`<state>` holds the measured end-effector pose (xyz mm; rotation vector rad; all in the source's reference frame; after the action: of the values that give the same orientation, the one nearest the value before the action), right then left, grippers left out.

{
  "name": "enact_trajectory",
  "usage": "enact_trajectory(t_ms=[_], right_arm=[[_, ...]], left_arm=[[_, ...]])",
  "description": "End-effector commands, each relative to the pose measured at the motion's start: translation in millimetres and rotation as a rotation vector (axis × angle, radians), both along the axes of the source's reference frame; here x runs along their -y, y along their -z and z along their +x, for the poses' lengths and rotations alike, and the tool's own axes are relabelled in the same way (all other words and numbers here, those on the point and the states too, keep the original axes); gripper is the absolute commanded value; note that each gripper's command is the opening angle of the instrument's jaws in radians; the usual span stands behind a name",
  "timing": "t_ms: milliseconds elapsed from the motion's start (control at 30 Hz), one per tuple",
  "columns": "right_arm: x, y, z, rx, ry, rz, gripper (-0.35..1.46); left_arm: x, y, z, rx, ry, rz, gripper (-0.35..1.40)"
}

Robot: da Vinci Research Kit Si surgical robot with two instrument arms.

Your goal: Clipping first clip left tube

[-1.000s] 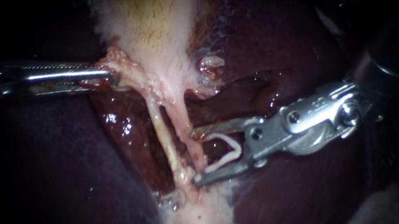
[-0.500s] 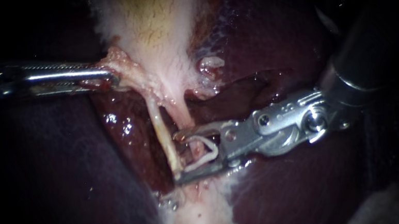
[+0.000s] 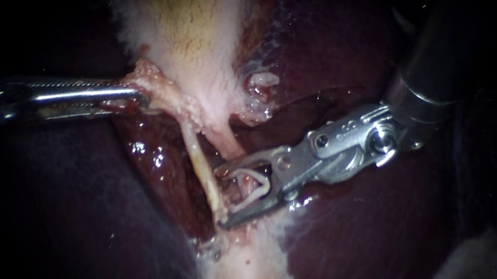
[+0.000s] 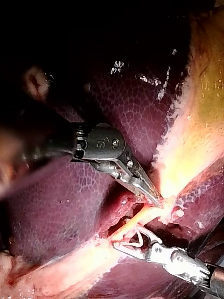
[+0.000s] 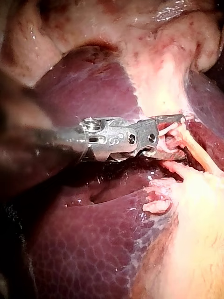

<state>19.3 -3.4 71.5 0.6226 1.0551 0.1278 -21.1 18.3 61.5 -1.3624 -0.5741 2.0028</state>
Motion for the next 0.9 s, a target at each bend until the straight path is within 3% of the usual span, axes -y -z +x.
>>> enact_trajectory(t_ms=[33,100,267,500,900], right_arm=[[0.2,0.0,0.2,-0.017,0.010,0.000,0.49],[0.7,0.0,0.6,-0.041,0.037,0.000,0.49],[1.9,0.3,1.6,-0.076,0.065,-0.011,0.49],[3.1,1.7,2.7,-0.153,0.085,0.002,0.48],[5.7,5.1,3.6,-0.228,0.143,0.050,0.44]], left_arm=[[0.0,0.0,0.0,0.000,0.000,0.000,-0.35],[0.0,0.0,-0.1,0.000,0.000,0.000,-0.35],[0.0,0.0,-0.1,0.000,0.001,0.000,-0.35],[0.0,0.0,-0.1,0.000,0.001,0.000,-0.35],[-0.1,-0.1,-0.1,0.000,0.000,0.000,-0.35]])
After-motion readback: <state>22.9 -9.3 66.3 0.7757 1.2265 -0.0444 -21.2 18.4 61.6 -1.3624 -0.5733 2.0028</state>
